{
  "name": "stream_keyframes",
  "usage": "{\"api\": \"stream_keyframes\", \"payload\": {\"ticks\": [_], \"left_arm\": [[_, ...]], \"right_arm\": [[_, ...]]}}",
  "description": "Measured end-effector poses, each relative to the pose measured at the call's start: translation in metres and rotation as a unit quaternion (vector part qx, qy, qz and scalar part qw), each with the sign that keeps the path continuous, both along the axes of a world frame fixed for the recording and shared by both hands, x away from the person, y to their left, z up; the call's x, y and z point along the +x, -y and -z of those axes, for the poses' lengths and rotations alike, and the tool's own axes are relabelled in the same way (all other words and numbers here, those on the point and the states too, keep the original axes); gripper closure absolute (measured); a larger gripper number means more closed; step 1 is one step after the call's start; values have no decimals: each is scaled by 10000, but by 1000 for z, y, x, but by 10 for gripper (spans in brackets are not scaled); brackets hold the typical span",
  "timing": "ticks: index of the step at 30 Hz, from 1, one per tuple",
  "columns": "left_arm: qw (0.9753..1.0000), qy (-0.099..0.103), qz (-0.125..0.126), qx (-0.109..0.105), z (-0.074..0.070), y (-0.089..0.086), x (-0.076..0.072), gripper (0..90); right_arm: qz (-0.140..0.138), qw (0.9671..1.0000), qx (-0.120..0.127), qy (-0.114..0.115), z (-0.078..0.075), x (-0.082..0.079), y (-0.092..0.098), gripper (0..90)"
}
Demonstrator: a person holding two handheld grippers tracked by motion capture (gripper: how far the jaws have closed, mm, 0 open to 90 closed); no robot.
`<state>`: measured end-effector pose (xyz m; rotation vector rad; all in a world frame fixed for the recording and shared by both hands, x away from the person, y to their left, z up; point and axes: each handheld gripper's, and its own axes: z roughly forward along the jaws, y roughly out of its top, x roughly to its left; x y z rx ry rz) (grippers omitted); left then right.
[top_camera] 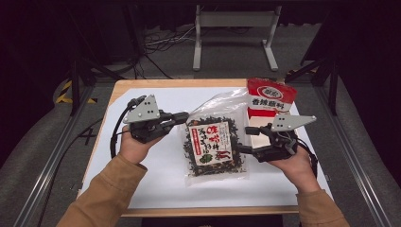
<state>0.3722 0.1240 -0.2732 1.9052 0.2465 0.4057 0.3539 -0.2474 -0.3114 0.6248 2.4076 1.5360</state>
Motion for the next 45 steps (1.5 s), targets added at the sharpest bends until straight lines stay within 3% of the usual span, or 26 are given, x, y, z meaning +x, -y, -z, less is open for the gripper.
{"api": "stream_keyframes", "payload": {"ticks": [9, 15, 23, 31, 39, 42, 45], "left_arm": [[9995, 80, 312, -14, -2, 10, -10, 886], [9993, 92, 366, -32, -2, 14, -12, 887], [9993, 49, 355, -88, -2, 15, -13, 886], [9993, 80, 349, -131, -3, 13, -15, 879], [9991, -88, 354, -232, 0, 12, -13, 840], [9977, -260, 395, -478, -1, 4, -10, 774], [9969, -345, 407, -581, 0, 0, -10, 634]], "right_arm": [[-435, 9990, 24, -116, -7, 3, -13, 380], [-893, 9954, -298, -146, -10, -1, -25, 626], [-813, 9950, -499, -289, -13, -5, -28, 744], [-774, 9954, -457, -346, -16, -7, -29, 762], [-720, 9954, -449, -437, -15, -7, -29, 774], [-623, 9959, -489, -440, -14, -7, -27, 779], [-506, 9969, -419, -430, -15, -6, -21, 785]]}}
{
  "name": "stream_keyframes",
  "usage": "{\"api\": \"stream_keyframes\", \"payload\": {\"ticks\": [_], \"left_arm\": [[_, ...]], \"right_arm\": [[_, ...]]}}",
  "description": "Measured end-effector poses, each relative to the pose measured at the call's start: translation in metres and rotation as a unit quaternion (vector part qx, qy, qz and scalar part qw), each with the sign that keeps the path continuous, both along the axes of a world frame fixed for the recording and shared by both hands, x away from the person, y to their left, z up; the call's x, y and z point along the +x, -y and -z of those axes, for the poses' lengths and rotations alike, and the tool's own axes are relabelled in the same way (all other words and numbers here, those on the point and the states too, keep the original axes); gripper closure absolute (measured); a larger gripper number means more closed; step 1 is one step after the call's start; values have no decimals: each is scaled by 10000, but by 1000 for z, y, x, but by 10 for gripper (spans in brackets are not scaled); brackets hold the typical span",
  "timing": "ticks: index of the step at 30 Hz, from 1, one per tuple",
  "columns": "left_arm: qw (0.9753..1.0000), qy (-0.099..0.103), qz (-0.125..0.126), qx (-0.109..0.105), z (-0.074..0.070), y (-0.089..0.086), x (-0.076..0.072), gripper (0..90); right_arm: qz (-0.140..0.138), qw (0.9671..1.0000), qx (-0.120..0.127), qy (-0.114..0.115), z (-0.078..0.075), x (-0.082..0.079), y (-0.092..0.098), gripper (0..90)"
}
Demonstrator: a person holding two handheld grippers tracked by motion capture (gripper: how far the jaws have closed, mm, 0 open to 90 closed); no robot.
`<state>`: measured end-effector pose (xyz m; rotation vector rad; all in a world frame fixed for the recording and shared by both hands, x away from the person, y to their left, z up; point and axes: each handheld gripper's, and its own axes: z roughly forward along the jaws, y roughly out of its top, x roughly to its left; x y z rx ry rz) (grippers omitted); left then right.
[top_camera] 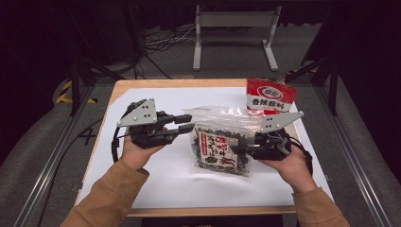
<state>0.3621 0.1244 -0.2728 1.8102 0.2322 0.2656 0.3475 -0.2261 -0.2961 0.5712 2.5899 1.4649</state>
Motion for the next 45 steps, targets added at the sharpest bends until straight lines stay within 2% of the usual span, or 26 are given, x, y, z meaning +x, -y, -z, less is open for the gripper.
{"api": "stream_keyframes", "payload": {"ticks": [4, 8, 15, 17, 23, 27, 35, 39, 43, 45], "left_arm": [[9999, -53, -76, -75, 3, -3, 0, 527], [9997, -186, -106, -106, 8, -8, 2, 485], [9993, -328, -141, -134, 13, -16, 5, 469], [9992, -355, -173, -102, 15, -17, 6, 461], [9988, -459, -191, -24, 22, -19, 10, 451], [9976, -650, -239, -57, 30, -22, 13, 443], [9962, -783, -369, -79, 42, -27, 18, 406], [9958, -816, -413, -64, 48, -28, 19, 396], [9950, -869, -487, -99, 59, -29, 22, 374], [9935, -1003, -541, -77, 65, -29, 24, 361]], "right_arm": [[130, 9999, 2, 92, -4, -1, 8, 785], [251, 9995, 28, 179, -10, -2, 18, 784], [435, 9985, 106, 330, -20, -3, 33, 784], [538, 9975, 92, 439, -25, -4, 38, 784], [653, 9964, 147, 518, -32, -2, 47, 784], [747, 9950, 146, 640, -38, -2, 52, 783], [902, 9923, 128, 834, -51, -1, 61, 783], [968, 9915, 161, 849, -55, -1, 66, 782], [1064, 9898, 145, 936, -61, -1, 71, 782], [1095, 9892, 155, 966, -64, -1, 73, 782]]}}
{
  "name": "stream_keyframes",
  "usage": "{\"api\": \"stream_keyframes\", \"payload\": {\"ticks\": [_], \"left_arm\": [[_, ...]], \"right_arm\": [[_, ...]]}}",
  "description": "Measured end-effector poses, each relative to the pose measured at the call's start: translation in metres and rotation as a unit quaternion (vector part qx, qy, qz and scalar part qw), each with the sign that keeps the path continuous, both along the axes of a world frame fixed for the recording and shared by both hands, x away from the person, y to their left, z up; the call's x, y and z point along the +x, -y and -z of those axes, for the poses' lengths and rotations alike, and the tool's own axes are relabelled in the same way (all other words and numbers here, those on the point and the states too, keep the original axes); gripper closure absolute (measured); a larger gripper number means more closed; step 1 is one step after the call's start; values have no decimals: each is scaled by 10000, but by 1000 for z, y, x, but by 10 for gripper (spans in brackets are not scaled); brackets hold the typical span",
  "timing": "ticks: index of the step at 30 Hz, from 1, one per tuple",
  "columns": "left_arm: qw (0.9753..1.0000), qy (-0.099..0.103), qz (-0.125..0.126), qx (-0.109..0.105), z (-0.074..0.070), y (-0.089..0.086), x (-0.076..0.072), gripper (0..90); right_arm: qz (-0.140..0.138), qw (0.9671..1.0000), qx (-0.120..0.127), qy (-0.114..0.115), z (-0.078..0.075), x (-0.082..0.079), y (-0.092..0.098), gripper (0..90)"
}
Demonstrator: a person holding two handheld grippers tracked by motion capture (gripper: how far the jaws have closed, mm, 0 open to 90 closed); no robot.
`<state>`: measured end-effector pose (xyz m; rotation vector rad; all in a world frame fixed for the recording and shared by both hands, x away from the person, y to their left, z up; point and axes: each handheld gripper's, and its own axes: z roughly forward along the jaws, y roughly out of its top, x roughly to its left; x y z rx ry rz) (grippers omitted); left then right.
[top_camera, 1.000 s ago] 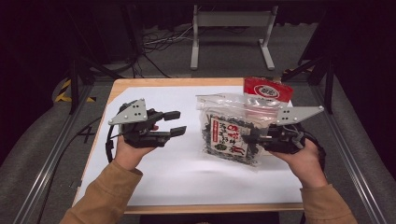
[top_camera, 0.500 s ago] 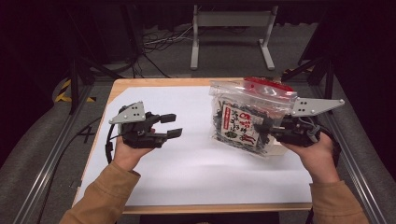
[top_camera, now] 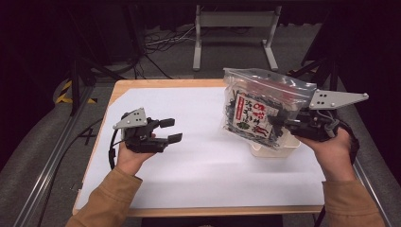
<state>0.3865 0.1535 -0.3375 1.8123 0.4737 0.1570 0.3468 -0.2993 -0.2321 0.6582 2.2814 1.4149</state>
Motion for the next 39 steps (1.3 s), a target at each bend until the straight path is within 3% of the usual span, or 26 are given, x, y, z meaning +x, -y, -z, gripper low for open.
{"api": "stream_keyframes", "payload": {"ticks": [8, 26, 39], "left_arm": [[9999, -64, -113, 24, 9, -3, 6, 337], [9997, -150, -182, 70, 15, -7, 13, 314], [9996, -167, -201, 89, 16, -9, 15, 309]], "right_arm": [[185, 9996, -47, 223, -5, 3, 12, 780], [593, 9964, -218, 564, 2, 24, 40, 776], [914, 9946, -224, 442, 13, 33, 54, 776]]}}
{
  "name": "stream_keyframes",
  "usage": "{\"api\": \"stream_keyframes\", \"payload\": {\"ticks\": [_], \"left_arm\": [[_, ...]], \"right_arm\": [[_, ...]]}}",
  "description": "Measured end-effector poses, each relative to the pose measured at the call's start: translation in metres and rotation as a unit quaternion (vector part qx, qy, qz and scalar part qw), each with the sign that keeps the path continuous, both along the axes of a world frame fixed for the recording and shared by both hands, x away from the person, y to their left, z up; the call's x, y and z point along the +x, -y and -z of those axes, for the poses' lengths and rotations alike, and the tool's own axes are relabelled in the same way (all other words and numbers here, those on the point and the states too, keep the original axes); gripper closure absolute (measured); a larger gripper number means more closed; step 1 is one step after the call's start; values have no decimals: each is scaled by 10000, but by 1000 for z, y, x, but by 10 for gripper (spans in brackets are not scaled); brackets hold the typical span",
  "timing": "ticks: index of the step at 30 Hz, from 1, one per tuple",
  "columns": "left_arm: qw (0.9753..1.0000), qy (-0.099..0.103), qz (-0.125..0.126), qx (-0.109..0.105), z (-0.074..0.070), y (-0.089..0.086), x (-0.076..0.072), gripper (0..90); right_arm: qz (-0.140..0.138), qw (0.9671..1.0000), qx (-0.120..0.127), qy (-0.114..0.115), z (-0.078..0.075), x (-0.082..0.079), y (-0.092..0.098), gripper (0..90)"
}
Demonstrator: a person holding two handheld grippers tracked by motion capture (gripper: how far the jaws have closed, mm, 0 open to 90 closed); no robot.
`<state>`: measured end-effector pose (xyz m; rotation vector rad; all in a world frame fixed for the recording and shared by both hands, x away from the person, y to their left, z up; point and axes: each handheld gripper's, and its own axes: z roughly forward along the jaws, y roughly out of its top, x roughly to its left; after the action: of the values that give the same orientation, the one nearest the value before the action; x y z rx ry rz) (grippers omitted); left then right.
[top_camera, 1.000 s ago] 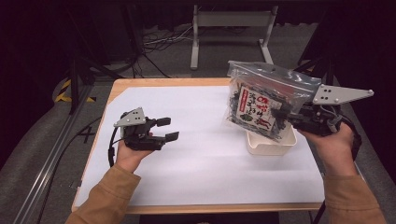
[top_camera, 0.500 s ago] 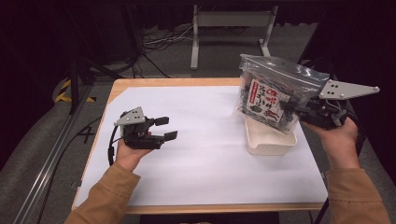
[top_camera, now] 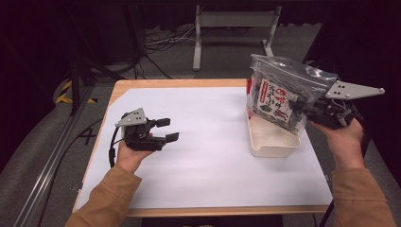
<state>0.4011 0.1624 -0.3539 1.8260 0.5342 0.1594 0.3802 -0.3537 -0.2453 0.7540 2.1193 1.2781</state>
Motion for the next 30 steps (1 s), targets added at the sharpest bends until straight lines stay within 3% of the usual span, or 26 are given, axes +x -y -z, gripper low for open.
{"api": "stream_keyframes", "payload": {"ticks": [16, 26, 30], "left_arm": [[10000, -31, 6, 7, 1, 0, 0, 307], [10000, -54, 1, 3, 1, -1, -1, 302], [10000, -43, -5, 41, 1, -1, -2, 298]], "right_arm": [[343, 9986, 92, -389, 11, 9, 7, 776], [404, 9981, 59, -459, 17, 13, 5, 776], [432, 9976, -63, -545, 22, 15, 2, 777]]}}
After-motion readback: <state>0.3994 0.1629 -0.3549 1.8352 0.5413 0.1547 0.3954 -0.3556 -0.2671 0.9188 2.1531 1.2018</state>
